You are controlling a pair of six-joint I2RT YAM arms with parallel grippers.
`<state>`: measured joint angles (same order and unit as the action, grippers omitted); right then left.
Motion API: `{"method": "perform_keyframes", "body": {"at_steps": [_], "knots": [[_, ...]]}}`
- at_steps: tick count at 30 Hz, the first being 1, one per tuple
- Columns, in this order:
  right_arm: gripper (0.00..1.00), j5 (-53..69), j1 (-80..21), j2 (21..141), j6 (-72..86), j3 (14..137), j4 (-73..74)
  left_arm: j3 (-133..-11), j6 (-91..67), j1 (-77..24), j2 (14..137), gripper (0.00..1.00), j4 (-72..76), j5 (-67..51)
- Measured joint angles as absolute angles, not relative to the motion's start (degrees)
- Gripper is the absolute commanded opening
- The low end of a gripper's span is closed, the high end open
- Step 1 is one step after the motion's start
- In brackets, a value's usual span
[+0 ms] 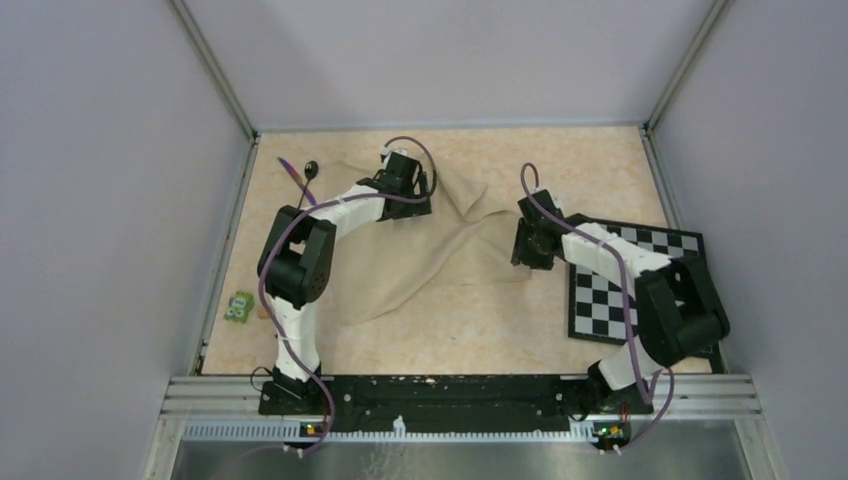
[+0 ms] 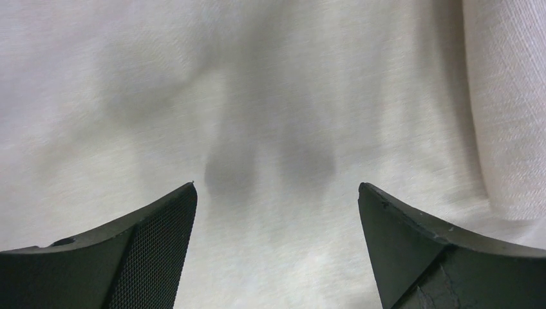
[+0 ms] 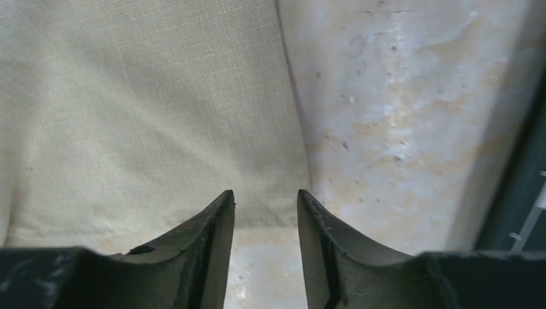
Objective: Fold the napkin into a case and place the utensils inside
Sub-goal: Rotate the crumpled napkin at the center of the board, then pick up the crumpled napkin from the center of the board.
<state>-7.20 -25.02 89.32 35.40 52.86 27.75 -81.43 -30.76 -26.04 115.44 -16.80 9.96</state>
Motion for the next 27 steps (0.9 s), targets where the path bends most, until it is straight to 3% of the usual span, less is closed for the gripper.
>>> {"method": "perform_keyframes", "body": {"at_steps": [3,8,13,18,27], "knots": [[0.79,-10.2,-25.6,82.3,33.3,53.0,30.5,-80.9,-27.9,-26.3,112.6,0.99,-20.2,12.8],[0.6,-7.3,-23.9,76.8,33.7,55.4,31.5,-69.9,-28.7,-26.2,94.4,0.99,-23.5,11.8],[0.47,-2.5,-21.8,88.8,38.7,64.3,36.7,-55.7,-35.5,-25.5,73.4,0.99,-25.3,9.1],[0.46,0.2,-21.6,100.5,43.7,68.3,42.2,-43.6,-43.4,-25.2,61.6,0.99,-29.4,6.7],[0.54,-2.9,-21.6,100.0,48.3,64.5,45.8,-37.7,-52.7,-25.2,54.1,0.99,-37.1,6.5]]}}
